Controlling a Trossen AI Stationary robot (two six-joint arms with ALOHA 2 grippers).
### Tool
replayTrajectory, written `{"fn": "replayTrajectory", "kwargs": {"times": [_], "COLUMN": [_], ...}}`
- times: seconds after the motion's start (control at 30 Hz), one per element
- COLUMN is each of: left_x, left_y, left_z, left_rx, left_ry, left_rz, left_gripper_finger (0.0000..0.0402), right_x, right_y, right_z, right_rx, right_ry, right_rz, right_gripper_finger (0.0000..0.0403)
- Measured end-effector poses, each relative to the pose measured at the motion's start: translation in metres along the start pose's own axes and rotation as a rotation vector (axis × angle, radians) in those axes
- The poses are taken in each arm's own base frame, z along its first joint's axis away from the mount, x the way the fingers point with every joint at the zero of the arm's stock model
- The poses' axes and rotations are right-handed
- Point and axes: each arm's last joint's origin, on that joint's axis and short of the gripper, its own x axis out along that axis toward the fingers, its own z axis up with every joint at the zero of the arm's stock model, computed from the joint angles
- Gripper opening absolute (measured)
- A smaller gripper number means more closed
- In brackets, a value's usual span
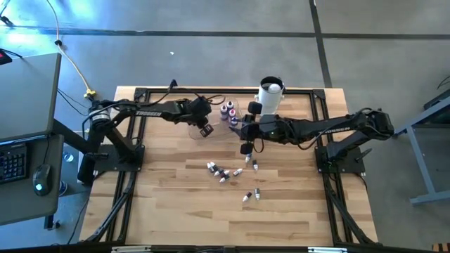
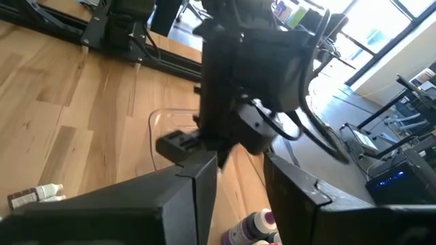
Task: Pick & Place food coloring
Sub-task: Put the small purple food coloring bottle into the transparent container, then put the small blue food coloring bottle into the transparent container
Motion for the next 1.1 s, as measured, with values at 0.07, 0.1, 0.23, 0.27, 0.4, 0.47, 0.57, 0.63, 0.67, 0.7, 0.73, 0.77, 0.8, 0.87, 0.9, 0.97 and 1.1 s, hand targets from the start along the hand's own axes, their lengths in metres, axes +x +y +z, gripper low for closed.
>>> {"fn": "replayTrajectory", "kwargs": {"times": [0.07,0.1,0.23,0.27,0.4,0.47,0.57,0.63,0.67,0.7,0.73,0.77,0.8,0.87,0.9,0.97,1.1], "left_x": [0.005,0.006,0.010,0.010,0.010,0.010,0.010,0.007,0.004,-0.001,-0.006,-0.012,-0.019,-0.035,-0.044,-0.066,-0.114], "left_y": [-0.001,-0.002,-0.004,-0.004,-0.004,-0.004,-0.004,-0.003,-0.003,-0.003,-0.003,-0.003,-0.003,-0.001,-0.001,0.001,0.004], "left_z": [0.004,0.005,0.009,0.009,0.009,0.009,0.010,0.014,0.017,0.021,0.026,0.030,0.033,0.040,0.044,0.049,0.053], "left_rx": [0.025,0.031,0.045,0.042,0.040,0.040,0.053,0.062,0.062,0.064,0.074,0.087,0.100,0.110,0.112,0.120,0.109], "left_ry": [-0.041,-0.054,-0.095,-0.094,-0.096,-0.097,-0.109,-0.116,-0.121,-0.129,-0.135,-0.133,-0.126,-0.101,-0.086,-0.029,0.081], "left_rz": [-0.003,-0.007,-0.044,-0.046,-0.045,-0.044,-0.031,-0.015,-0.012,-0.013,-0.014,-0.016,-0.015,-0.014,-0.017,-0.033,-0.030], "left_gripper_finger": [0.0056,0.0057,0.0068,0.0073,0.0094,0.0101,0.0105,0.0106,0.0106,0.0106,0.0106,0.0106,0.0106,0.0106,0.0106,0.0106,0.0106], "right_x": [0.000,0.000,0.000,0.000,0.000,0.000,0.000,0.000,0.000,0.000,0.000,0.000,0.000,0.000,0.000,0.000,-0.002], "right_y": [0.000,0.000,0.000,0.000,0.000,0.000,0.000,0.000,0.000,0.000,0.000,0.000,0.000,0.001,0.002,0.004,0.011], "right_z": [0.000,0.000,0.000,0.000,0.000,0.000,0.000,0.000,0.000,0.000,0.000,0.000,0.000,-0.002,-0.002,-0.004,-0.008], "right_rx": [0.001,0.000,0.001,0.000,0.000,0.000,0.000,0.000,0.000,0.000,0.000,0.000,-0.001,-0.007,-0.010,-0.017,-0.033], "right_ry": [0.000,0.001,0.000,0.001,0.000,0.001,0.000,0.000,0.001,0.001,0.001,0.001,0.005,0.015,0.019,0.021,0.015], "right_rz": [0.000,0.000,0.000,0.000,0.000,0.000,0.000,0.000,0.000,0.001,0.001,0.001,0.003,0.015,0.032,0.090,0.275], "right_gripper_finger": [0.0114,0.0114,0.0114,0.0114,0.0114,0.0114,0.0114,0.0114,0.0114,0.0114,0.0114,0.0114,0.0114,0.0114,0.0114,0.0114,0.0114]}}
